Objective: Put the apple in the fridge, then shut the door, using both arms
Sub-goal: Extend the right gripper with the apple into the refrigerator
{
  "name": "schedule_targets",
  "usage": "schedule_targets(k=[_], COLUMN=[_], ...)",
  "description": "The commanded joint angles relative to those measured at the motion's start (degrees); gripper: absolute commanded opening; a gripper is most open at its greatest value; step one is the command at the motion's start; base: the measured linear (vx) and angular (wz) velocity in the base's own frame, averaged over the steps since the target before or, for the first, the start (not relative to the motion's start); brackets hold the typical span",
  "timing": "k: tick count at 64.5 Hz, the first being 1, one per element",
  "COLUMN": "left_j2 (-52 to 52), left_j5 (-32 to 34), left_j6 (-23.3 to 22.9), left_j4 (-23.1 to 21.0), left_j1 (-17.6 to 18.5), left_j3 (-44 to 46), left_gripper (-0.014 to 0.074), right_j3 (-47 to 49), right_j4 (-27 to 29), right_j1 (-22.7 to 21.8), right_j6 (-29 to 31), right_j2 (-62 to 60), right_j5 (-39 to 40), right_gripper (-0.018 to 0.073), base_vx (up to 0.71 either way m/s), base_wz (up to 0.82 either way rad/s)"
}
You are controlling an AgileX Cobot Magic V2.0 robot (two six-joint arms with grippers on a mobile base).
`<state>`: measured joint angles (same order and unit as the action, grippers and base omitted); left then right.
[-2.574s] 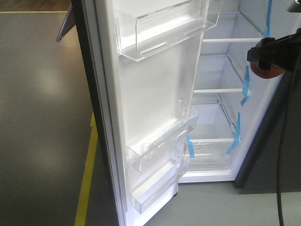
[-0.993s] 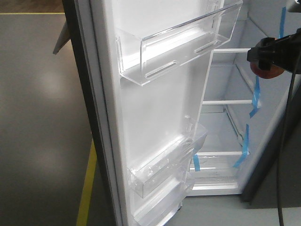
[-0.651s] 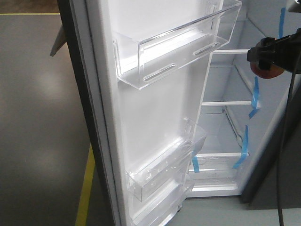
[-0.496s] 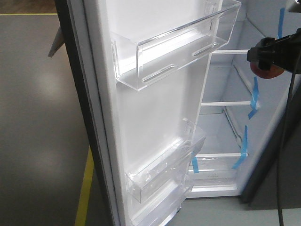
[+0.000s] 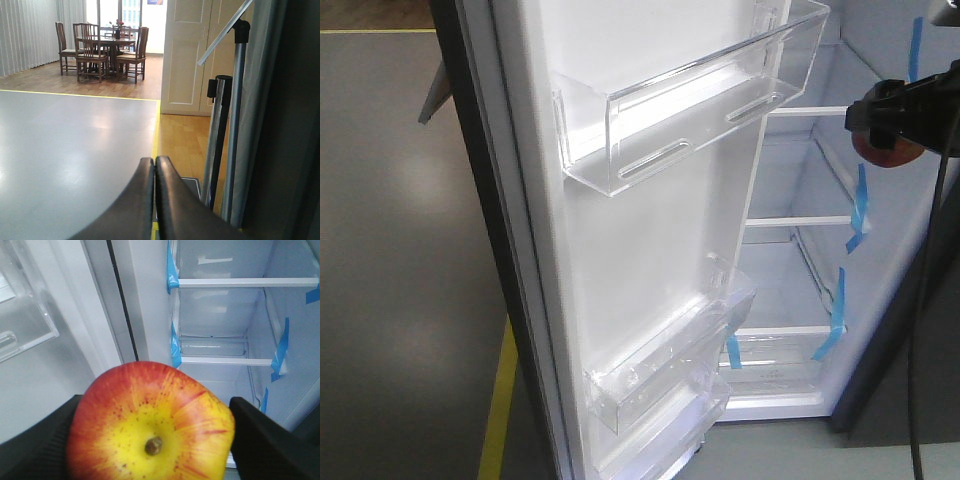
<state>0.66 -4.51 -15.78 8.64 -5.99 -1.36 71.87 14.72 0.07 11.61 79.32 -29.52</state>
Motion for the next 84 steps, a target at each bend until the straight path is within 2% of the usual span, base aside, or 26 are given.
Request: schedule_targets(k=[1,84], left_j2=[0.9,0.9], left_j5=[4.0,4.0], left_j6=[-0.5,-0.5], left_j4=[0.0,0.0], left_j1=[0.4,0.4], left_j3=[-1.6,-1.6], left_gripper=[-0.0006,-0.0006], right_j3=[1.8,1.8], right_j4=[0.6,0.6], right_j1=[0.0,0.0], right_j6=[0.4,0.4], right_j2=[-2.1,-2.1], right_j5=[4.0,4.0], right_gripper=[-0.0005,-0.0005], base_vx=[0.0,0.0], base_wz=[0.0,0.0])
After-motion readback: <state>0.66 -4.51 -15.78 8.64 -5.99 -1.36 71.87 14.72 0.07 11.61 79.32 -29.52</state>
